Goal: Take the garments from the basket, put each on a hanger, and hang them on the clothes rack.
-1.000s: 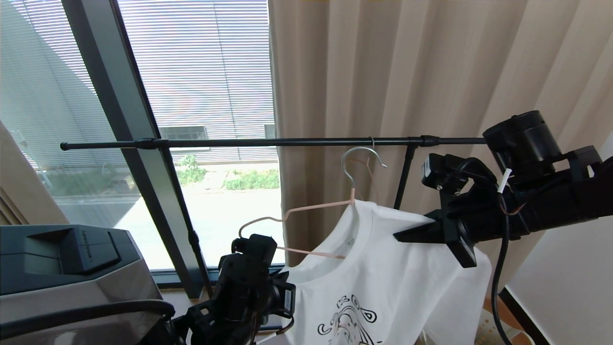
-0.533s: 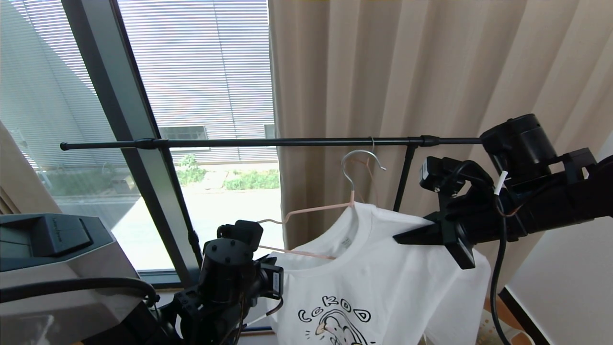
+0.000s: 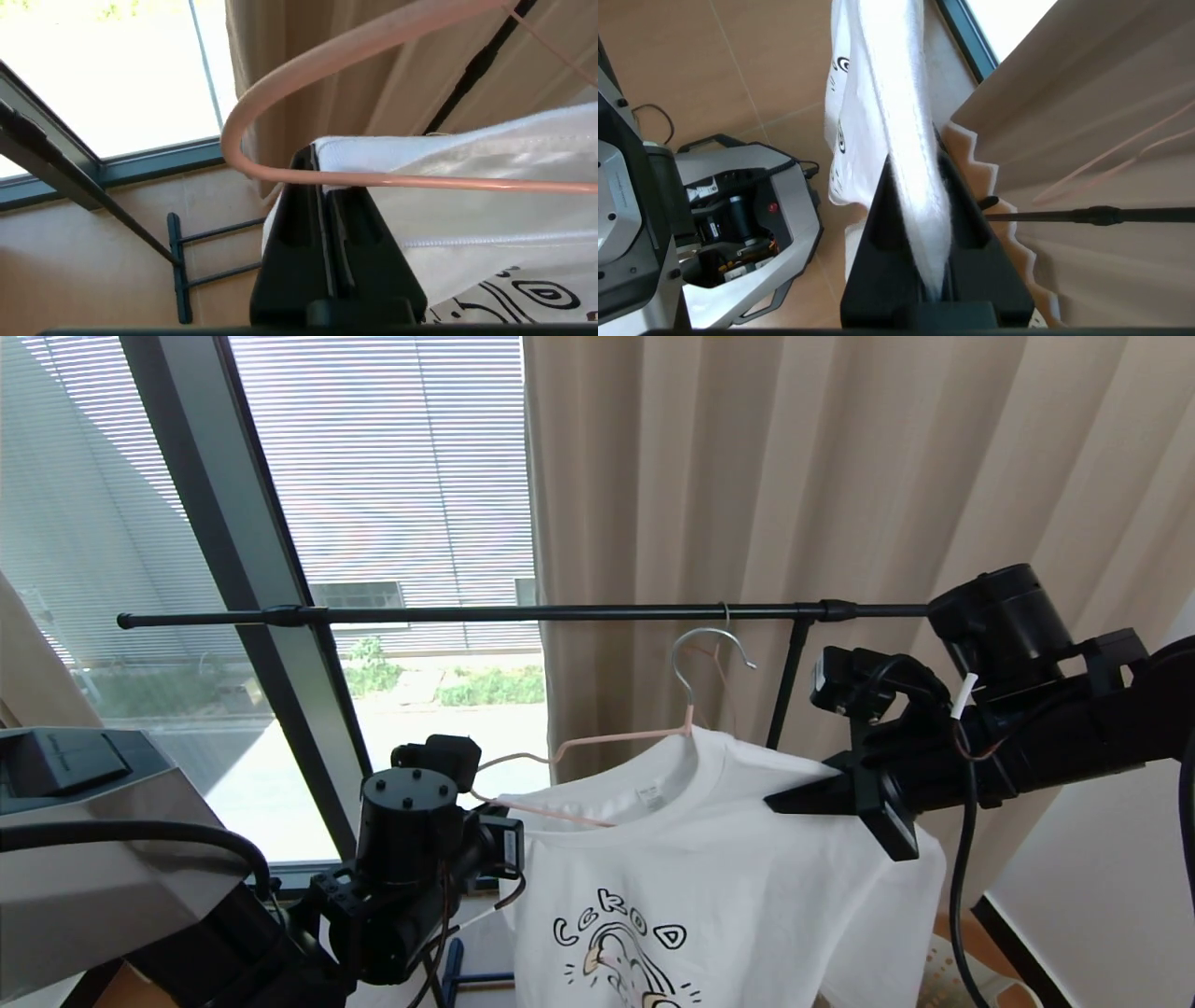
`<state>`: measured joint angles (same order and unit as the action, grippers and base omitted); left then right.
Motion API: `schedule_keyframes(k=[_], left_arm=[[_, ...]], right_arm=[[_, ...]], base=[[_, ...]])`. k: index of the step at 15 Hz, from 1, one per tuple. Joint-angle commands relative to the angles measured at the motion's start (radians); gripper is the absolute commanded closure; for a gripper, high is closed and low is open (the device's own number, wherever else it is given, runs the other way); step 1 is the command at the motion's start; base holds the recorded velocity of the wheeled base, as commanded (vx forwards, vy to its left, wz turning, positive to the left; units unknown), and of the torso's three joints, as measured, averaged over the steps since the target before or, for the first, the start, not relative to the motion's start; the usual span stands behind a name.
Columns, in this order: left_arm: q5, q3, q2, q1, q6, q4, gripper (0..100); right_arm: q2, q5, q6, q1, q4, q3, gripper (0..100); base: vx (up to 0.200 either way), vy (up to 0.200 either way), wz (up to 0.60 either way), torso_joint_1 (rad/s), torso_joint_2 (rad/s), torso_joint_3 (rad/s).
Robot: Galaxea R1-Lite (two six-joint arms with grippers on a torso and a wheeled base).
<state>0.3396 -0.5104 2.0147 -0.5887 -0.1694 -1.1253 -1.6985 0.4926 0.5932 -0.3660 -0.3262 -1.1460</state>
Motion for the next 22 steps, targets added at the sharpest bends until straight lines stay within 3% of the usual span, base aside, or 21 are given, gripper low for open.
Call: schedule_keyframes(k=[1, 19, 22], left_arm=[[0.001, -0.003, -0.014, 0.015, 0.001, -0.001, 100], [-0.002, -0.011, -0.067, 0.087, 0.042, -0.001, 100], [-0.005, -0.011, -0.114, 0.078, 0.087, 0.004, 100]], right_arm=[[-0.013, -0.006, 0.0, 0.004, -0.001, -0.001, 100], [-0.007, -0.023, 0.007, 0.051, -0.001, -0.001, 100], [-0.009, -0.049, 0.007, 0.048, -0.001, 0.0, 100]], base=[[0.0, 0.0, 0.0, 0.0, 0.0, 0.0], [0.0, 0.0, 0.0, 0.0, 0.0, 0.0], [0.0, 0.0, 0.0, 0.0, 0.0, 0.0]])
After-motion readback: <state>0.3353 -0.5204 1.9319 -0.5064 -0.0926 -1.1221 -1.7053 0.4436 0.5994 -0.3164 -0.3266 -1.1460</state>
